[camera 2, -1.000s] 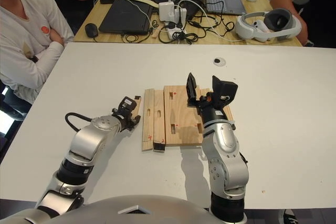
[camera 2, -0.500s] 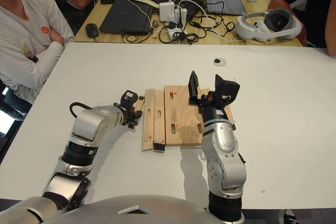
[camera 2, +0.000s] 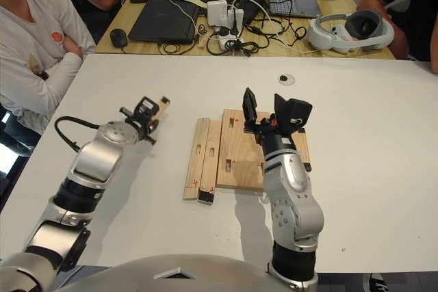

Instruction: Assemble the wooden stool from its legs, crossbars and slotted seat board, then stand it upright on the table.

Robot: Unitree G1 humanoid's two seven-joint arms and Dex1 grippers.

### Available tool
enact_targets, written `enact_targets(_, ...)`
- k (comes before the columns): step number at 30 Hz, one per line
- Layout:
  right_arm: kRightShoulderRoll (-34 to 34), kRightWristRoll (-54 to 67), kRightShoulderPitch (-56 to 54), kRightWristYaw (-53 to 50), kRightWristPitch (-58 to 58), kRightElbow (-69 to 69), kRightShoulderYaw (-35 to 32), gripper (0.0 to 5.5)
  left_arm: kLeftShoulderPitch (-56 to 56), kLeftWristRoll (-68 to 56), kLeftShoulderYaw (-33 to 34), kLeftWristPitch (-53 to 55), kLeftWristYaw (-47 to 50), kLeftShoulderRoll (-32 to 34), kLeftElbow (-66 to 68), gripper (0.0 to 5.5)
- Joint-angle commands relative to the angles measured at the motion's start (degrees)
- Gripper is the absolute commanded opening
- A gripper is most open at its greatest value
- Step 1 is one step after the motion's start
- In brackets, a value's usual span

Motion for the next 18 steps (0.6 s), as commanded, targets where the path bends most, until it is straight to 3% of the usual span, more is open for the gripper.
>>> enact_targets(1, -0.4, 18.6, -3.5, 3.1, 7.0, 1.4, -6.2, 4.03, -2.8, 2.5, 0.2, -14.8, 0.2, -0.5, -6.8, 1.31)
enact_targets(8, -13.1, 37.0, -13.8, 11.7, 12.3, 8.3, -14.1, 4.03, 2.2, 2.6, -4.2, -29.1, -4.5, -3.3, -15.2, 1.31)
enact_targets(12, -19.1, 38.9, -17.6, 18.4, 14.3, 11.9, -13.3, 4.03, 3.0, 3.8, -5.6, -31.3, -5.8, -4.6, -16.8, 1.31)
enact_targets(18, -21.4, 36.2, -18.9, 23.4, 14.1, 14.1, -9.5, 4.03, 2.6, 5.9, -7.8, -31.8, -6.4, -7.7, -18.4, 1.31)
